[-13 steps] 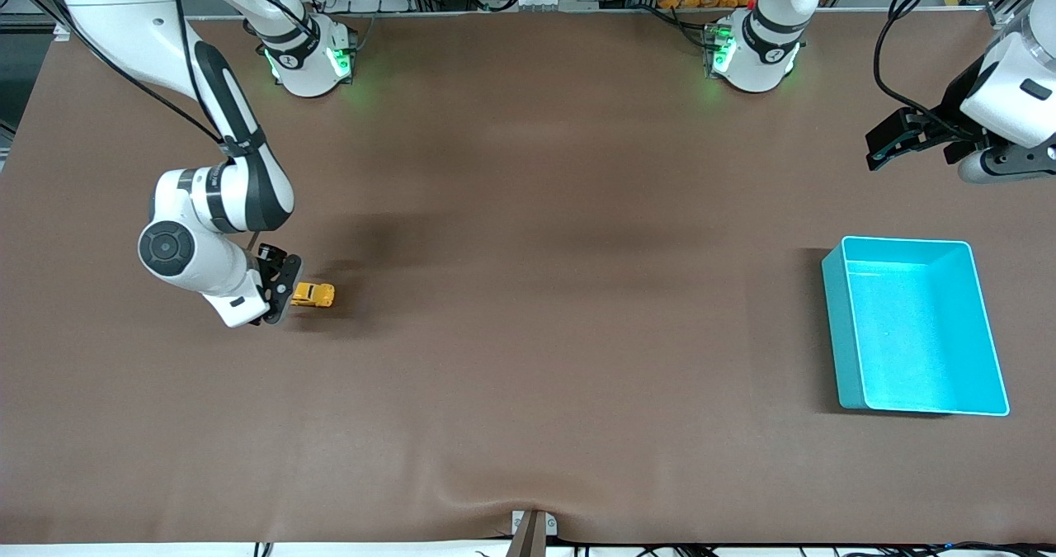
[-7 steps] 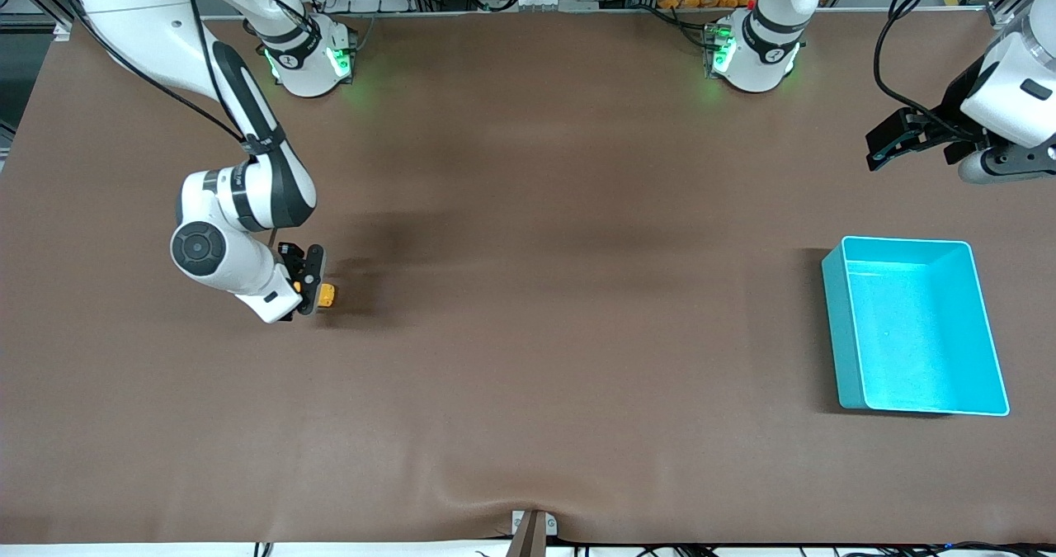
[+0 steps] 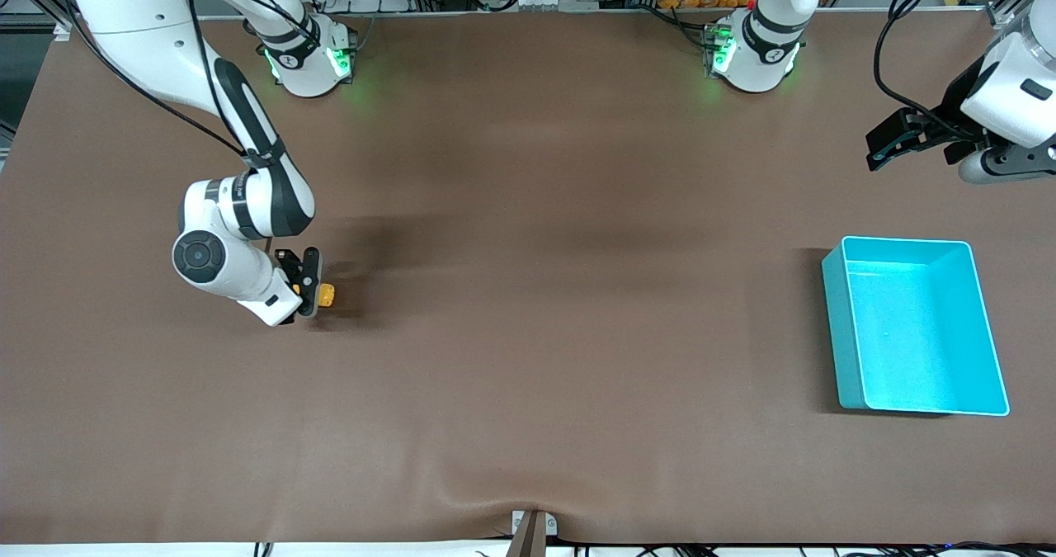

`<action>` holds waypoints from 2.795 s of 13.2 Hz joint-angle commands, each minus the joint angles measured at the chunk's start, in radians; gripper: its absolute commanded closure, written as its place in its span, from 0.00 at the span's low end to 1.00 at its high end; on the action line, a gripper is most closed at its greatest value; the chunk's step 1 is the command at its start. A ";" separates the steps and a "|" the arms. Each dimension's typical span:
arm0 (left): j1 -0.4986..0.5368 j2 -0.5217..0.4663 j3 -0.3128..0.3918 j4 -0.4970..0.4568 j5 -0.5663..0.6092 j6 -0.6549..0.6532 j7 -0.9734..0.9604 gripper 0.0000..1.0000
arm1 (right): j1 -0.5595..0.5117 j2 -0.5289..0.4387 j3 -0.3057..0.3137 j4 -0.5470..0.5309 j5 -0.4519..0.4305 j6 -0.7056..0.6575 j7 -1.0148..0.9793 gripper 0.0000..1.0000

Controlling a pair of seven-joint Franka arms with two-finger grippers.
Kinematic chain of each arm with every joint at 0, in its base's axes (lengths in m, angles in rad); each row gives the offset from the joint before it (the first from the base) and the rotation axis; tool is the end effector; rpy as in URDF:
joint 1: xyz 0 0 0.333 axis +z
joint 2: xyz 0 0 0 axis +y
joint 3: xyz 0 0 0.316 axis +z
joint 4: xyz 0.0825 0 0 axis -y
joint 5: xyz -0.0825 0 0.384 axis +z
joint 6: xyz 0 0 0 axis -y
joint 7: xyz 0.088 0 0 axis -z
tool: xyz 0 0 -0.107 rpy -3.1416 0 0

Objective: Wind and store yellow beetle car

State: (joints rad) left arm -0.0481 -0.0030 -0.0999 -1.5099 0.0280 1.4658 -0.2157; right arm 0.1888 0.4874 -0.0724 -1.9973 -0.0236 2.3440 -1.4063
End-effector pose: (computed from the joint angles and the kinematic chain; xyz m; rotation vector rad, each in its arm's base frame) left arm 0.5376 -0.0770 0.6456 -3.1040 -0.1088 0.0549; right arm 0.5890 0.0691 0.2023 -2.2114 -2.1581 0.2194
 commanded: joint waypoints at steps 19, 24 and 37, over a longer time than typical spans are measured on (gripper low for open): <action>0.007 0.000 -0.001 0.005 -0.011 0.005 0.013 0.00 | -0.078 0.026 0.023 0.017 0.042 -0.011 -0.104 0.73; 0.007 0.000 -0.001 0.005 -0.013 0.004 0.013 0.00 | -0.127 0.028 0.022 0.017 0.040 -0.020 -0.157 0.73; 0.007 0.000 -0.001 0.005 -0.013 0.005 0.013 0.00 | -0.244 0.039 0.020 0.037 0.028 -0.022 -0.292 0.71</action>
State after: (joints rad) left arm -0.0480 -0.0030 -0.0999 -1.5099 0.0280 1.4659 -0.2157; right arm -0.0158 0.4962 -0.0639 -1.9870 -0.0004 2.3219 -1.6584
